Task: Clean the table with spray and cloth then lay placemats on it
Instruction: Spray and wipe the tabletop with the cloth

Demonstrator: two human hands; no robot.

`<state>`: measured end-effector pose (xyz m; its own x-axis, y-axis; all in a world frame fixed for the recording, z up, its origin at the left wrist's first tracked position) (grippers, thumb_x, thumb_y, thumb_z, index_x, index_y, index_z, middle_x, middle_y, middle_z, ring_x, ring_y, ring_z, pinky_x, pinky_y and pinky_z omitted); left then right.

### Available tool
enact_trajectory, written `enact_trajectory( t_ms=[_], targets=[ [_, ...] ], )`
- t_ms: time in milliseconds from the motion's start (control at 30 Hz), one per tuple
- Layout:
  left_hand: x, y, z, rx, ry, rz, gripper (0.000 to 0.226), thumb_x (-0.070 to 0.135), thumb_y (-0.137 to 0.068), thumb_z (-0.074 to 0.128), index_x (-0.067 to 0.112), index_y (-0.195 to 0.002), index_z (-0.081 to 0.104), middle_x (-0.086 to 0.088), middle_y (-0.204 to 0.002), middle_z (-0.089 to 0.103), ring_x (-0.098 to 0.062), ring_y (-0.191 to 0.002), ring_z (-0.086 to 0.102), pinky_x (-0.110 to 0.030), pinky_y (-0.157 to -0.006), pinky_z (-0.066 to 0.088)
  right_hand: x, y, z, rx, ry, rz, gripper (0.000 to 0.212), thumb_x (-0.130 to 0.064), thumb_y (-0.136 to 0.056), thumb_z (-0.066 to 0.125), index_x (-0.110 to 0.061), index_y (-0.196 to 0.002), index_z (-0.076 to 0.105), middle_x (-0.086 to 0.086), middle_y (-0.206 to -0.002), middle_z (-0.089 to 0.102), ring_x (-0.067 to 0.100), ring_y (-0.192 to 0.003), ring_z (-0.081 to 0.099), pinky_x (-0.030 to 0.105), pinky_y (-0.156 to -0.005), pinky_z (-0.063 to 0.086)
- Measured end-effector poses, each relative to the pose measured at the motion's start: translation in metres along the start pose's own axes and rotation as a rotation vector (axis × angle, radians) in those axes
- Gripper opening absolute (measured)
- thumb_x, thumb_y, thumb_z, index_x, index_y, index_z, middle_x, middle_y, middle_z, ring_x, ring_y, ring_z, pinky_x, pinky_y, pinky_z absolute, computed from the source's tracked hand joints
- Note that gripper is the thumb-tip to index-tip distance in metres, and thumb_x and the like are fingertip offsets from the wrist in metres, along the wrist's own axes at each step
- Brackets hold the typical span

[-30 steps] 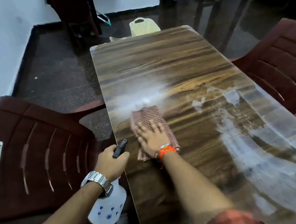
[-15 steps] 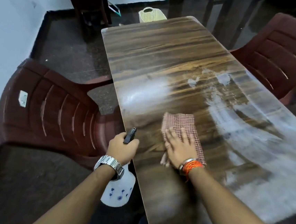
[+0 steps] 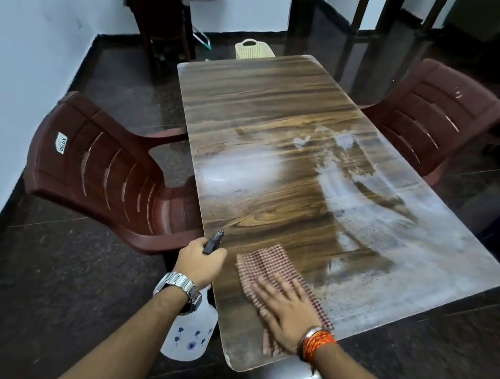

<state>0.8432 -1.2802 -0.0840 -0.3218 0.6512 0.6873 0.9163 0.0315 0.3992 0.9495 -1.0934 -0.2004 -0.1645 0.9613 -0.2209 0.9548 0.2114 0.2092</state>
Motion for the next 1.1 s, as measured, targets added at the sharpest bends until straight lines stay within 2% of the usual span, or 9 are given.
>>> enact_trajectory(
  t_ms=[133, 267, 367, 433, 500, 633, 767, 933, 1100],
  targets=[
    [0.008, 0.020, 0.025, 0.040, 0.009, -0.044, 0.024, 0.026, -0.077, 0.060, 0.003, -0.081, 0.064, -0.012, -0.080, 0.069, -0.032, -0.077, 0.063, -0.030, -0.058, 0.042, 0.112, 0.021, -0.020, 0.064, -0.048, 0.334, 0.052, -0.055, -0.094, 0.013, -0.058, -0.141, -0.010, -0.029, -0.154, -0.002, 0.013, -0.147, -0.002, 0.042, -0.117, -0.002],
    [0.015, 0.043, 0.050, 0.105, 0.018, -0.077, 0.020, 0.025, -0.081, 0.059, 0.005, -0.076, 0.061, -0.011, -0.077, 0.066, -0.027, -0.068, 0.058, -0.028, -0.056, 0.038, 0.141, 0.029, -0.023, 0.087, -0.089, 0.570, 0.057, -0.050, -0.093, 0.018, -0.041, -0.149, 0.016, -0.017, -0.157, 0.015, 0.026, -0.147, 0.012, 0.049, -0.114, 0.001],
    [0.019, 0.064, 0.065, 0.157, 0.020, -0.109, 0.024, 0.026, -0.082, 0.059, 0.002, -0.081, 0.063, -0.013, -0.080, 0.067, -0.026, -0.069, 0.057, -0.030, -0.057, 0.038, 0.061, 0.032, -0.015, 0.085, -0.108, 0.235, 0.057, -0.047, -0.084, 0.032, -0.035, -0.138, 0.047, -0.009, -0.151, 0.035, 0.042, -0.137, 0.032, 0.055, -0.110, 0.010],
    [0.021, 0.072, 0.068, 0.181, 0.014, -0.122, 0.025, 0.027, -0.083, 0.060, 0.003, -0.081, 0.063, -0.013, -0.081, 0.067, -0.026, -0.071, 0.058, -0.033, -0.060, 0.038, -0.012, 0.043, 0.000, 0.017, -0.054, -0.117, 0.058, -0.047, -0.089, 0.035, -0.040, -0.146, 0.030, -0.010, -0.158, 0.016, 0.040, -0.145, 0.002, 0.053, -0.114, -0.011],
    [0.022, 0.078, 0.070, 0.203, 0.006, -0.130, 0.024, 0.028, -0.084, 0.059, 0.005, -0.082, 0.064, -0.011, -0.081, 0.066, -0.028, -0.077, 0.059, -0.035, -0.065, 0.040, -0.055, 0.051, 0.022, -0.148, -0.019, -0.311, 0.075, -0.053, -0.088, 0.042, -0.035, -0.151, 0.006, -0.008, -0.160, 0.002, 0.031, -0.142, -0.022, 0.051, -0.111, -0.019],
    [0.028, 0.083, 0.078, 0.220, -0.012, -0.146, 0.019, 0.027, -0.086, 0.059, 0.009, -0.086, 0.065, -0.009, -0.084, 0.066, -0.028, -0.079, 0.060, -0.034, -0.066, 0.041, -0.067, 0.051, 0.040, -0.142, 0.081, -0.509, 0.073, -0.052, -0.090, 0.038, -0.029, -0.152, 0.007, -0.003, -0.161, 0.006, 0.020, -0.139, -0.028, 0.050, -0.114, -0.017],
    [0.046, 0.075, 0.089, 0.203, 0.027, -0.152, 0.022, 0.026, -0.085, 0.059, 0.005, -0.087, 0.064, -0.010, -0.083, 0.067, -0.023, -0.071, 0.057, -0.030, -0.060, 0.037, 0.011, 0.047, 0.003, 0.000, -0.090, -0.346, 0.056, -0.050, -0.096, 0.024, -0.041, -0.150, 0.011, -0.017, -0.158, 0.008, 0.015, -0.144, -0.011, 0.045, -0.113, -0.016],
    [0.075, 0.058, 0.120, 0.105, 0.092, -0.112, 0.016, 0.024, -0.082, 0.059, 0.010, -0.076, 0.062, -0.007, -0.072, 0.064, -0.028, -0.067, 0.057, -0.033, -0.061, 0.041, 0.149, 0.046, -0.018, 0.065, -0.098, 0.120, 0.054, -0.051, -0.092, 0.034, -0.044, -0.145, 0.028, -0.020, -0.151, 0.032, 0.022, -0.140, 0.033, 0.045, -0.111, 0.010],
    [0.126, 0.034, 0.157, -0.044, 0.044, -0.014, 0.016, 0.026, -0.075, 0.058, 0.015, -0.063, 0.057, 0.000, -0.058, 0.056, -0.023, -0.055, 0.050, -0.030, -0.054, 0.037, 0.185, 0.049, -0.026, 0.051, -0.152, 0.378, 0.056, -0.053, -0.093, 0.024, -0.045, -0.148, 0.016, -0.022, -0.155, 0.014, 0.019, -0.146, 0.016, 0.046, -0.111, 0.002]
  ],
)
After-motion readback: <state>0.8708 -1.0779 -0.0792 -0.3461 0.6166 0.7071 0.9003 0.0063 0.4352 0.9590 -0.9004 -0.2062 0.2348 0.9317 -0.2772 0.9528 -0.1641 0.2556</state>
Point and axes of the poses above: each hand's wrist, its own y-axis away from the middle knuckle, its own z-axis out of the palm, x = y × z, the point moved 8 cm from there along -y, towards the middle knuckle
